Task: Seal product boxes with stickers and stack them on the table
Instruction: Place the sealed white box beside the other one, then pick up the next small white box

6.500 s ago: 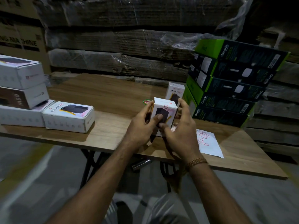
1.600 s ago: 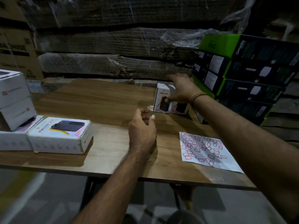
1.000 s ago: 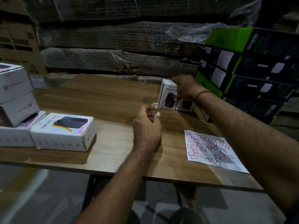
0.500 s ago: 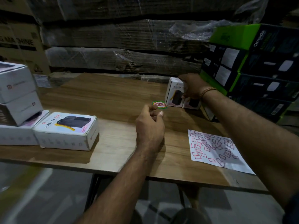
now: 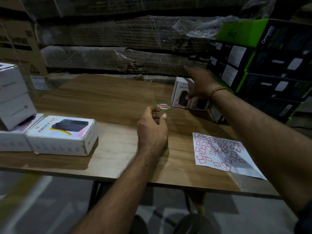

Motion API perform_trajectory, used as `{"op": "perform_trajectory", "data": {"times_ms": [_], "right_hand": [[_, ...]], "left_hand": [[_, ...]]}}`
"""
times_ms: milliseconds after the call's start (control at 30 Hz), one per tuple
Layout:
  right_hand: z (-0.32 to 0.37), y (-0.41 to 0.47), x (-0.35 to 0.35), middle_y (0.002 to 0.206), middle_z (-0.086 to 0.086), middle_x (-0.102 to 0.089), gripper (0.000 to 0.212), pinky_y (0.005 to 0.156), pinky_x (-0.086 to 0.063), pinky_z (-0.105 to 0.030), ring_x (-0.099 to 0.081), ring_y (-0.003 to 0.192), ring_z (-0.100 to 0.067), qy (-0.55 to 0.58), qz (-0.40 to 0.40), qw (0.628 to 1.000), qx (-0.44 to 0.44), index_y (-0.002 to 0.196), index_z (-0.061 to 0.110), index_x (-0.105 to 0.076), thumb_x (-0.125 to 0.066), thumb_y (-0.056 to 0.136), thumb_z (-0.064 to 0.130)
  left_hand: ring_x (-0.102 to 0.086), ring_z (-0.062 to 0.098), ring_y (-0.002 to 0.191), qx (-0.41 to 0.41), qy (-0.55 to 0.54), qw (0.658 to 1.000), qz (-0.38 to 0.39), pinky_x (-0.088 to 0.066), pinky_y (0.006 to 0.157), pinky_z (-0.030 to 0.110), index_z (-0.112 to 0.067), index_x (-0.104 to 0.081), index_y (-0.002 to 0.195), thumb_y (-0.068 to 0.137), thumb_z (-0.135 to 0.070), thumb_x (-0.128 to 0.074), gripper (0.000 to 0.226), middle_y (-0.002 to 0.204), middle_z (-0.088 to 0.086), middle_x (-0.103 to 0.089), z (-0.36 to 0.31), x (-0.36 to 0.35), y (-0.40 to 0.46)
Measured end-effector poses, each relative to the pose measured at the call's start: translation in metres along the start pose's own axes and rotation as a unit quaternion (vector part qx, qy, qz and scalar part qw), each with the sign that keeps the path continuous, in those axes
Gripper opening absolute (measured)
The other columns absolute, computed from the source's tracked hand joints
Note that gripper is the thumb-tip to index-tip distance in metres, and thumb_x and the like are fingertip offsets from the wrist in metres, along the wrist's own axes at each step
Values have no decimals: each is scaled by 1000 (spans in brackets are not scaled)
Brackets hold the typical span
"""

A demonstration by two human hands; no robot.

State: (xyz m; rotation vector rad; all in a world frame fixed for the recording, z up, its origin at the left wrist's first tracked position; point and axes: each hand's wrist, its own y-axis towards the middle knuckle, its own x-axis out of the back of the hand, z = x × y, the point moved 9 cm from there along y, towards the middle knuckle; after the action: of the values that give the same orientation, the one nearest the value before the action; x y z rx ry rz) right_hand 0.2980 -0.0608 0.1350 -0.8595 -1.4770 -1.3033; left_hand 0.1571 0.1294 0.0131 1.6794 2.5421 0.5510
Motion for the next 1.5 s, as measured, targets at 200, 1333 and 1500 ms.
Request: {"op": "perform_trajectory", "data": {"times_ms": [200, 1333, 1500], "right_hand": [[48, -34, 33, 141, -13, -57, 85, 109, -48, -50, -52, 132, -37, -6, -122, 991, 61, 148, 20, -56, -94, 74, 35], [285, -186, -25, 153, -9, -52, 106, 117, -41, -38, -48, 143, -27, 318, 17, 925, 206, 164, 13, -35, -84, 79, 52], [265, -185, -26, 126, -6, -51, 89, 100, -53, -41, -58, 120, -28, 307, -24, 938, 157, 150, 14, -51, -82, 73, 48]], "left_hand": [[-61, -12, 75, 0, 12, 1000, 2, -44, 62, 3, -26, -64, 110, 101, -25, -72, 12, 92, -14, -69, 0, 1, 0], [-67, 17, 113, -85, 140, 959, -232, -60, 96, 47, -30, -66, 121, 99, -9, -62, 31, 123, -8, -69, -53, 269, -111], [-61, 17, 119, -45, 143, 965, -215, -58, 97, 40, -27, -58, 128, 98, -10, -68, 36, 130, -3, -62, -34, 257, -110]]}}
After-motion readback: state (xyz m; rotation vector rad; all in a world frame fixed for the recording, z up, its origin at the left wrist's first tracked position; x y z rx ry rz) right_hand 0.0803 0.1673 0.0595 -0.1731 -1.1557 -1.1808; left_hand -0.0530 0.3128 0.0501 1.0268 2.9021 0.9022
